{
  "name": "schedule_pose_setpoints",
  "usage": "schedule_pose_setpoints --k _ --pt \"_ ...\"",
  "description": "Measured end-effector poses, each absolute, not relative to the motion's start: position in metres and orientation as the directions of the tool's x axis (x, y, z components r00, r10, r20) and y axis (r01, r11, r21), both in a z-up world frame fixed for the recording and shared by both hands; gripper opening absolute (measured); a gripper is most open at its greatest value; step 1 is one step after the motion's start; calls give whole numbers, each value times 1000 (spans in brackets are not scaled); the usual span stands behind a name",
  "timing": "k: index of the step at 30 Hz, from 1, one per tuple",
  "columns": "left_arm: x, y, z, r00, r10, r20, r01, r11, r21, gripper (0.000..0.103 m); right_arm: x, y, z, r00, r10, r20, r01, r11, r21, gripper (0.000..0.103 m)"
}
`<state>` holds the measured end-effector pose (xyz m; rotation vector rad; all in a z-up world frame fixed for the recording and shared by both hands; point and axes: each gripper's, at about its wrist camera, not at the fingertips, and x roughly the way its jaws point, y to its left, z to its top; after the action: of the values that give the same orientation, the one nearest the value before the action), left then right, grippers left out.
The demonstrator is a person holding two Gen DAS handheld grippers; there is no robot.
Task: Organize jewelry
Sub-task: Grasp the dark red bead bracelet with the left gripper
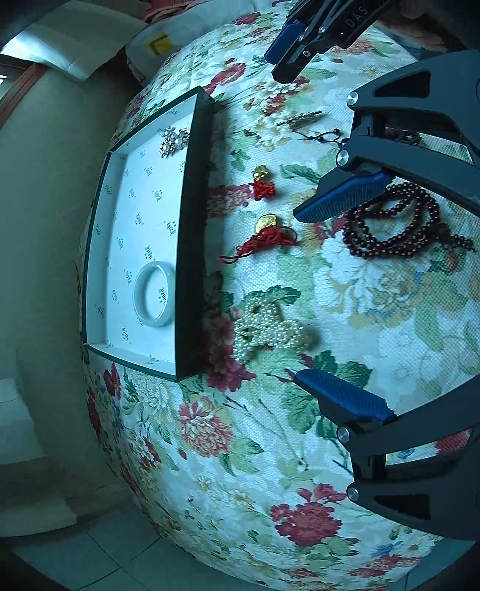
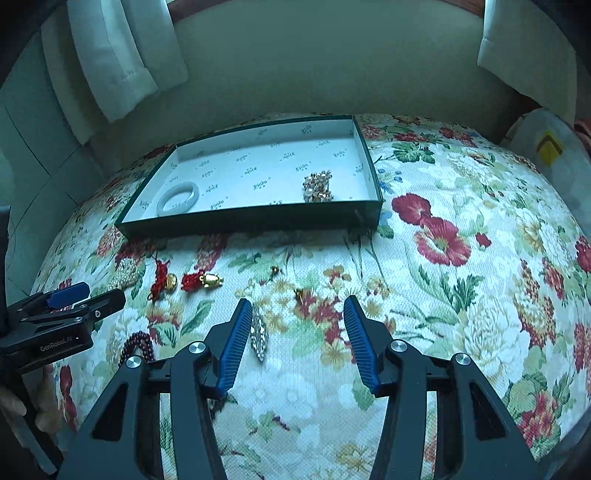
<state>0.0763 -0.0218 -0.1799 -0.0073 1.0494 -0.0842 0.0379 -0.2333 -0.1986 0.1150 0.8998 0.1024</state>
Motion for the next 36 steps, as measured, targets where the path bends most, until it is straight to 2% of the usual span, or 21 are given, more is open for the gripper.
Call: schedule_pose_setpoints --k 9,20,23,30,36 --pt "39 -38 -190 461 -91 -883 87 995 -57 81 5 -232 -205 598 153 -786 -47 987 157 52" --pt "35 -53 -209 432 -103 -896 113 992 -59 81 -3 -234 -205 598 165 -784 -41 984 176 52" --pt "34 -55 -212 429 -105 -897 124 991 -57 77 -3 -233 -205 597 170 -784 -44 983 180 52" --pt "29 -54 -210 450 -91 -889 151 988 -25 59 -4 -232 -206 597 173 -783 -44 982 183 52" --pt "26 -50 -209 453 -116 -884 163 986 -46 59 -4 -232 -206 597 175 -783 -45 982 185 52"
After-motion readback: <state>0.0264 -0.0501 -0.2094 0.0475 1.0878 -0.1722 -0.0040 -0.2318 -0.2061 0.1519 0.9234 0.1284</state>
